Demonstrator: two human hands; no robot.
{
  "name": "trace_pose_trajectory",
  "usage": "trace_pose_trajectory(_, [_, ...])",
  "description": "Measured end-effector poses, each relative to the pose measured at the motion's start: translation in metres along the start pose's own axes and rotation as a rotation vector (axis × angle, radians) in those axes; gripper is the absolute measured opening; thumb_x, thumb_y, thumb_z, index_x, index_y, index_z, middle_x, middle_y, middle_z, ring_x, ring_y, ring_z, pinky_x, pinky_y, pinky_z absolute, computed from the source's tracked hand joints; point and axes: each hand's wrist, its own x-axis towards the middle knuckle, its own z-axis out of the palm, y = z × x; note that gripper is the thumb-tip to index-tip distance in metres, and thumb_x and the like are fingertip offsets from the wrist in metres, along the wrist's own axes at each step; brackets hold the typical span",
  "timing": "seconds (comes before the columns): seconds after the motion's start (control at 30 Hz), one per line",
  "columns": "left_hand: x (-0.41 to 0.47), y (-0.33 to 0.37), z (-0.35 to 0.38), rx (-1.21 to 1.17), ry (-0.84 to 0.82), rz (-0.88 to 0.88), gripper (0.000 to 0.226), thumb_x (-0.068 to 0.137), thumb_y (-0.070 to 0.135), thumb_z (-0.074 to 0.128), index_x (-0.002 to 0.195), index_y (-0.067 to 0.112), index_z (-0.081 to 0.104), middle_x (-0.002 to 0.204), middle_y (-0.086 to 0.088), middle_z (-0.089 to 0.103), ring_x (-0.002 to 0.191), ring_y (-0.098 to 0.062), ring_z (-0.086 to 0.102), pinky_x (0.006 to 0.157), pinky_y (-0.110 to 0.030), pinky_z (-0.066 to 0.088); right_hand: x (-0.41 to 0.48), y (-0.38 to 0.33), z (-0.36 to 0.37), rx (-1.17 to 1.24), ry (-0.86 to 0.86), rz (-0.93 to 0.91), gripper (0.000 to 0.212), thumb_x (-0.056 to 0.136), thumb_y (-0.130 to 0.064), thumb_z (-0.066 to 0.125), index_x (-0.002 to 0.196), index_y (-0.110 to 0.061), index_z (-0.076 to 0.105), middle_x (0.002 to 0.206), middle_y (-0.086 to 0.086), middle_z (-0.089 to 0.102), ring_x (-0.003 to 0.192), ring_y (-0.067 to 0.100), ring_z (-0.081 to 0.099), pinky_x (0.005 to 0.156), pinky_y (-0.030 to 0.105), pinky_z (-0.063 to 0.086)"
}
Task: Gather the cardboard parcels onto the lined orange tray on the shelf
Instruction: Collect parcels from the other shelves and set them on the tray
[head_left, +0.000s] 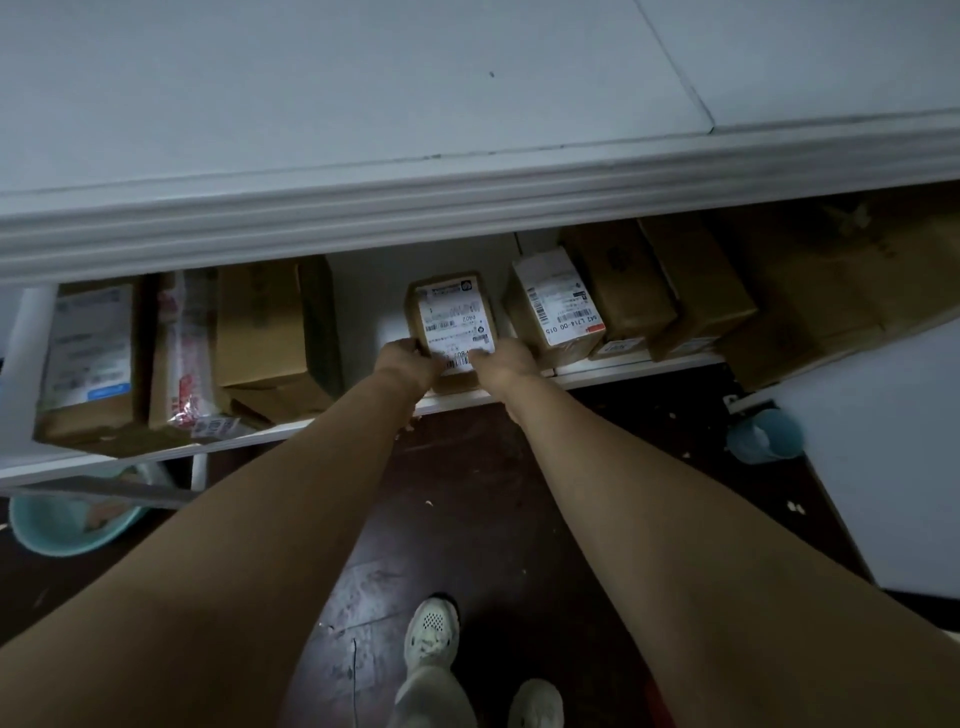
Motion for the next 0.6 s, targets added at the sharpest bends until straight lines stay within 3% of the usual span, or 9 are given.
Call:
trace_pose_trajectory(0.07, [0.001, 0.001, 0.001, 0.053, -0.013, 0.046, 0.058, 0.09, 0.0, 0.061, 0.143, 0.004, 0.038, 0.137, -0.008, 0.051, 0.127, -0.025, 0.05, 0.107, -0.028, 0.039, -0.004, -0.002, 0.0, -0.166, 0.026, -0.059, 0.033, 0.1, -0.016, 0.047, 0.128, 0.0, 0.05, 0.125, 0.016, 0.059, 0.114, 0.029, 0.058, 0.078, 0.026, 0.041])
trace_pose_trajectory(0.13, [0.001, 0.004, 0.005, 0.193, 0.008, 0.126, 0.058, 0.088, 0.003, 0.063, 0.141, 0.009, 0.042, 0.132, -0.001, 0.05, 0.12, -0.023, 0.051, 0.101, -0.024, 0.04, -0.01, 0.0, -0.007, -0.333, 0.142, -0.149, 0.031, 0.096, -0.012, 0.05, 0.127, -0.005, 0.052, 0.122, 0.014, 0.06, 0.113, 0.03, 0.057, 0.076, 0.029, 0.043])
trace_pose_trajectory(0.17, [0.003, 0.005, 0.006, 0.265, 0.039, 0.156, 0.059, 0.087, 0.006, 0.064, 0.141, 0.017, 0.044, 0.138, -0.005, 0.047, 0.121, -0.024, 0.05, 0.104, -0.026, 0.039, -0.012, 0.001, -0.012, -0.386, 0.221, -0.195, 0.033, 0.095, -0.012, 0.051, 0.127, -0.008, 0.053, 0.123, 0.013, 0.059, 0.115, 0.029, 0.055, 0.078, 0.032, 0.045])
trace_pose_trajectory(0.27, [0.006, 0.009, 0.013, 0.573, 0.085, 0.247, 0.065, 0.088, 0.012, 0.061, 0.144, 0.036, 0.036, 0.153, -0.012, 0.021, 0.139, -0.03, 0.03, 0.115, -0.033, 0.03, -0.005, 0.014, -0.031, -0.484, 0.389, -0.268, 0.052, 0.091, -0.013, 0.057, 0.141, -0.017, 0.044, 0.143, 0.01, 0.04, 0.135, 0.028, 0.034, 0.1, 0.038, 0.04])
trace_pose_trajectory(0.33, [0.007, 0.013, 0.02, 0.795, 0.048, 0.383, 0.068, 0.09, 0.013, 0.059, 0.147, 0.036, 0.03, 0.158, -0.008, 0.007, 0.146, -0.027, 0.012, 0.116, -0.035, 0.025, 0.006, 0.024, -0.041, -0.556, 0.399, -0.22, 0.067, 0.091, -0.017, 0.059, 0.15, -0.019, 0.027, 0.155, 0.01, 0.022, 0.144, 0.03, 0.017, 0.114, 0.042, 0.026])
trace_pose_trajectory(0.4, [0.006, 0.012, 0.027, 0.993, -0.013, 0.485, 0.07, 0.091, 0.014, 0.057, 0.149, 0.036, 0.024, 0.161, -0.003, -0.005, 0.148, -0.027, -0.004, 0.119, -0.041, 0.021, 0.016, 0.034, -0.045, -0.572, 0.352, -0.122, 0.078, 0.091, -0.022, 0.06, 0.153, -0.022, 0.014, 0.161, 0.011, 0.006, 0.148, 0.032, 0.004, 0.118, 0.045, 0.013])
trace_pose_trajectory(0.5, [0.006, 0.008, 0.035, 1.09, -0.086, 0.436, 0.073, 0.093, 0.006, 0.051, 0.15, 0.038, 0.018, 0.161, 0.002, -0.013, 0.147, -0.027, -0.016, 0.119, -0.051, 0.015, 0.024, 0.045, -0.043, -0.593, 0.287, -0.058, 0.078, 0.094, -0.025, 0.057, 0.154, -0.027, 0.007, 0.161, 0.015, -0.003, 0.148, 0.033, -0.005, 0.119, 0.045, 0.009])
trace_pose_trajectory(0.6, [0.006, 0.008, 0.038, 1.129, -0.079, 0.419, 0.076, 0.093, -0.003, 0.041, 0.152, 0.037, 0.014, 0.161, -0.001, -0.012, 0.147, -0.032, -0.015, 0.119, -0.049, 0.015, 0.027, 0.043, -0.04, -0.673, 0.299, -0.09, 0.065, 0.099, -0.023, 0.049, 0.152, -0.033, 0.013, 0.159, 0.019, 0.0, 0.147, 0.036, -0.002, 0.118, 0.046, 0.011])
